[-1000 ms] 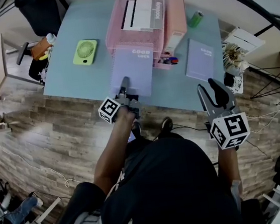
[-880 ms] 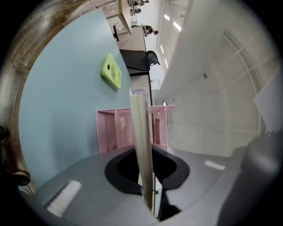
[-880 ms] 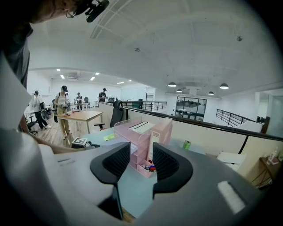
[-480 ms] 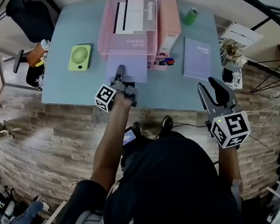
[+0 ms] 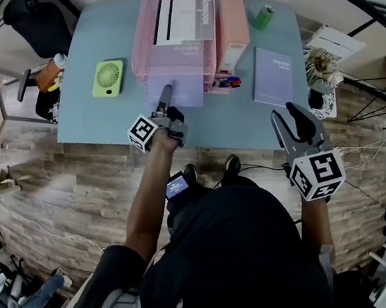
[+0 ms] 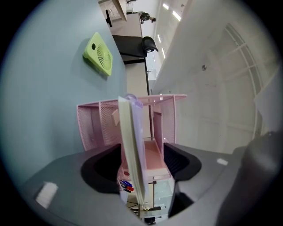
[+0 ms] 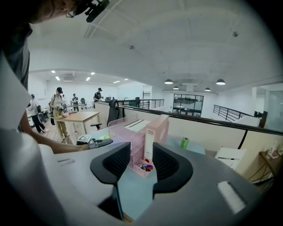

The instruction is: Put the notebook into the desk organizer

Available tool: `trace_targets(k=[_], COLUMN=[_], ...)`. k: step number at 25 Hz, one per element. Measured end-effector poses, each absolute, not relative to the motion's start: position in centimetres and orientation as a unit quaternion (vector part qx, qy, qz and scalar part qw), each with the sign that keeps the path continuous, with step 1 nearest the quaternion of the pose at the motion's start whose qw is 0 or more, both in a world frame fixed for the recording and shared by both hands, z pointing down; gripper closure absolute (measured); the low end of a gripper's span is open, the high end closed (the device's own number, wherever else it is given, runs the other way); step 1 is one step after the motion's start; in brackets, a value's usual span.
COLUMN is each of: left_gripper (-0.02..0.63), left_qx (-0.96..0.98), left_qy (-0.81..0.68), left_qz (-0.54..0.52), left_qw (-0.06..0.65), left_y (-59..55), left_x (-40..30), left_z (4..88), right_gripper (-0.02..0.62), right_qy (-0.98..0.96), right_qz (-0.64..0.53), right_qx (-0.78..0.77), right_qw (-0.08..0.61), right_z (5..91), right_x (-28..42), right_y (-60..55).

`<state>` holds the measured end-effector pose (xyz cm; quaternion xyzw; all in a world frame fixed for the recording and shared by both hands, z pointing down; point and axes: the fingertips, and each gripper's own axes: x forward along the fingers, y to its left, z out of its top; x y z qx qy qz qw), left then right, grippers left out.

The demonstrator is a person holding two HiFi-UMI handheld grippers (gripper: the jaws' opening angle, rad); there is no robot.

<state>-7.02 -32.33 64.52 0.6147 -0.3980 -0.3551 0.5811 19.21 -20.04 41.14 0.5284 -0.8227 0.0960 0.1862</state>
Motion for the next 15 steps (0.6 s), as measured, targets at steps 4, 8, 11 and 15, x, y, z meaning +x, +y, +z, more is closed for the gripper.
trace_targets(k=[4, 8, 11, 15], left_gripper=[0.279, 0.397, 0.509, 0.517], left_qx=[0.609, 0.622, 0.614, 0.605], left_qy=[-0.395, -0.390, -0.399, -0.396], left_qz=[-0.358, -0.339, -0.333, -0.334], left_qw=[0.588, 0.588, 0.594, 0.604], left_y=[-29.5, -28.5, -29.2, -30.5], left_x=[-7.7, -7.2, -7.0, -6.7], left_z=[64.4, 64.6, 64.8, 64.5], right_gripper=[0.440, 0.440, 0.440, 0.440], right_qy=[-0.824, -0.825, -0.826, -0.827], right_qz=[0.098, 0.097, 0.096, 0.094], right_qx=[0.525, 0.524, 0.521, 0.520], right_qw=[0.188, 0.189, 0.190, 0.192], right_z=[41.2, 41.2, 41.2, 41.0], right_x=[18.9, 18.7, 18.4, 18.0], right_y=[-20.1, -20.5, -20.5, -20.2])
